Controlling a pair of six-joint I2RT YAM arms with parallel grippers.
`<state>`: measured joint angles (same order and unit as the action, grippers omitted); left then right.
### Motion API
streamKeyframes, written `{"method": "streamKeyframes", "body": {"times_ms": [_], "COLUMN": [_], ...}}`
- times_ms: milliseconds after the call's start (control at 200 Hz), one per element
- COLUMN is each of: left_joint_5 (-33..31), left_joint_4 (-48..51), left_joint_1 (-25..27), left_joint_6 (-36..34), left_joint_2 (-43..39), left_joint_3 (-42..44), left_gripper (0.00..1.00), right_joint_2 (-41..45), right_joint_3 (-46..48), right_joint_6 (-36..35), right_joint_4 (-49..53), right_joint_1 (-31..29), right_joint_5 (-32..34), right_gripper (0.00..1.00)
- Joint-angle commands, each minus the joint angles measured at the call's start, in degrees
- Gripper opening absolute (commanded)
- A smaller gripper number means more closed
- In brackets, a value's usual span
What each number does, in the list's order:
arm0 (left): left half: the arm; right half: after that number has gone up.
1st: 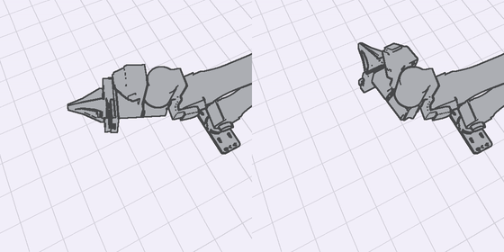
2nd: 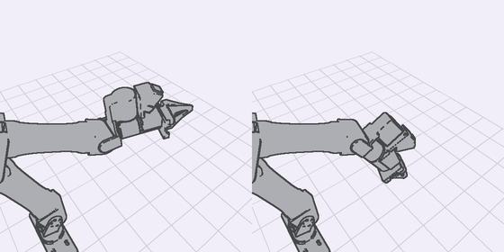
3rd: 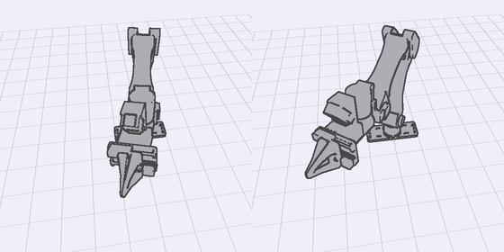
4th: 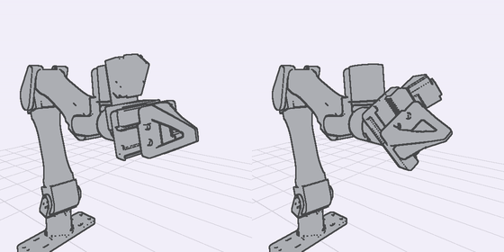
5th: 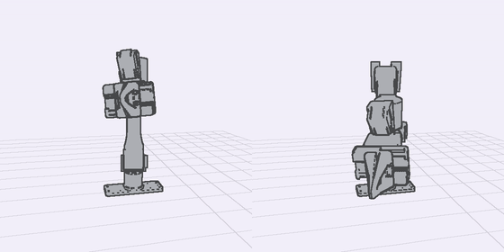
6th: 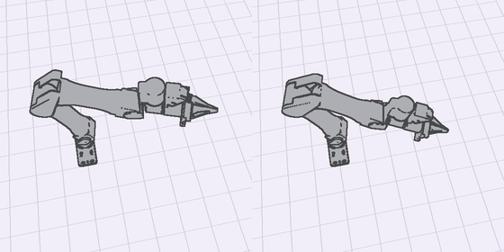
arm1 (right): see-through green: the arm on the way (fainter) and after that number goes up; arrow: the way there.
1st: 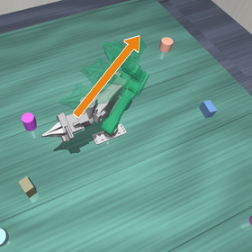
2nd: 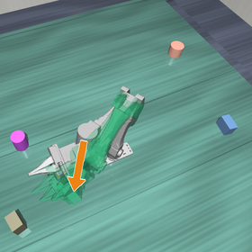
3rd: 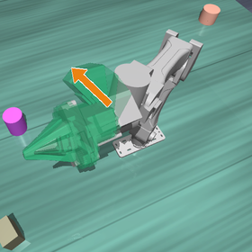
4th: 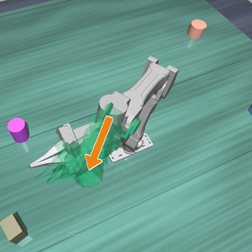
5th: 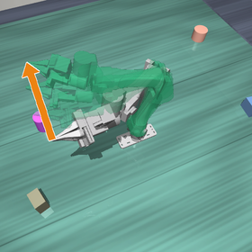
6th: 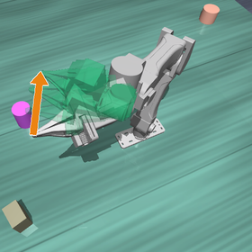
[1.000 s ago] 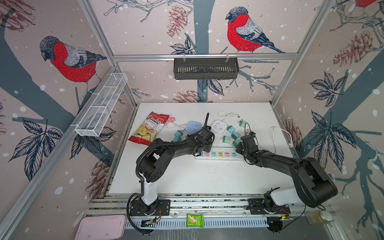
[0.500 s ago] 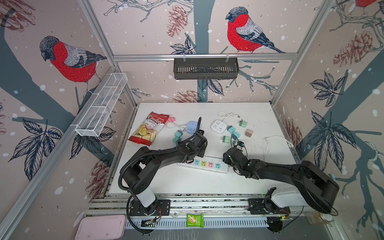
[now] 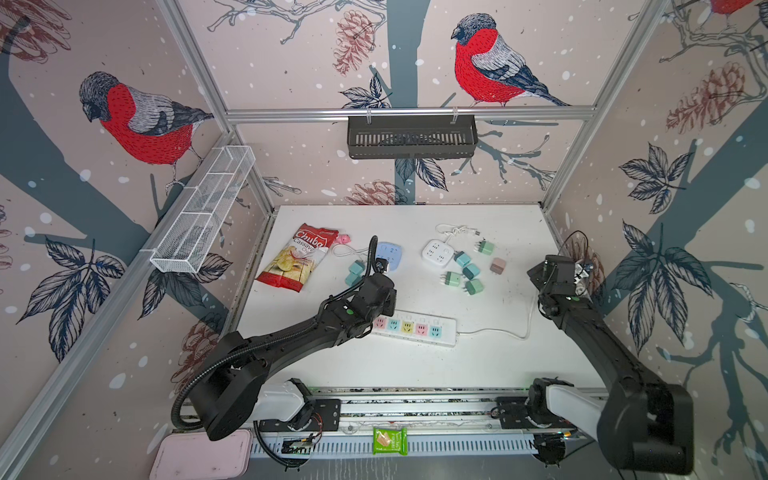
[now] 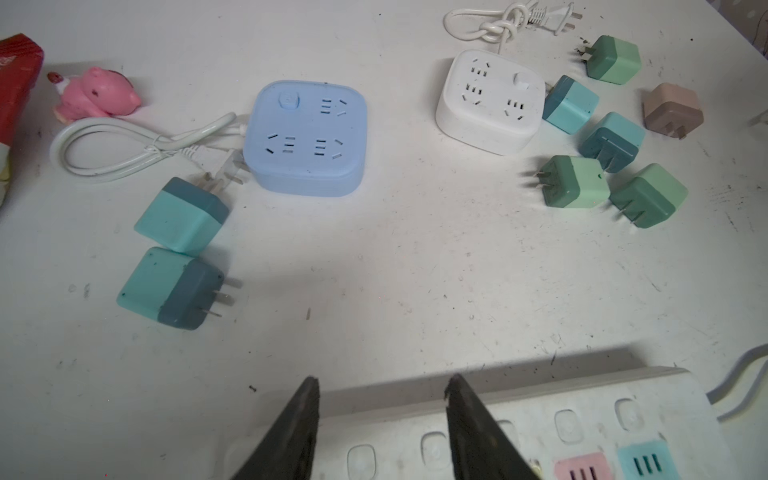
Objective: Insert the plug
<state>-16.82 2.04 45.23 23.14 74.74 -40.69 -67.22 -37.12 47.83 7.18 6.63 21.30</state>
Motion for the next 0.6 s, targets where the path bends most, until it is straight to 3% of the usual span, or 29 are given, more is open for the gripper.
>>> {"method": "streamKeyframes", "body": {"times_ms": [0, 180, 350, 595], "left_joint_5": [-2.21, -2.33, -0.98, -0.32], "left_joint_4": [-1.46, -0.78, -1.74, -1.11], "left_joint_1": [0.07, 0.12, 0.12, 0.12], "left_joint_6": [1.55, 2.28, 1.72, 1.23], "left_joint_2": [-2.01, -4.2, -5.3, -6.49], "left_joint_3": [0.91, 1.91, 2.09, 1.84], "left_gripper": [0.51, 0.53, 0.54, 0.55], "right_joint_2": [-6.85, -20.3, -32.81, -40.84], "right_joint_3": [-3.4, -9.1, -17.59, -22.64], "right_joint_6": [-0.89, 0.48, -1.16, -1.14], "right_joint_4": [0.19, -3.41, -2.7, -3.12], "right_joint_1": [5.57, 11.11, 11.42, 11.39], "right_joint_5": [-4.36, -9.19, -12.76, -14.68], "right_gripper": [0.88, 0.89, 0.88, 0.84]}}
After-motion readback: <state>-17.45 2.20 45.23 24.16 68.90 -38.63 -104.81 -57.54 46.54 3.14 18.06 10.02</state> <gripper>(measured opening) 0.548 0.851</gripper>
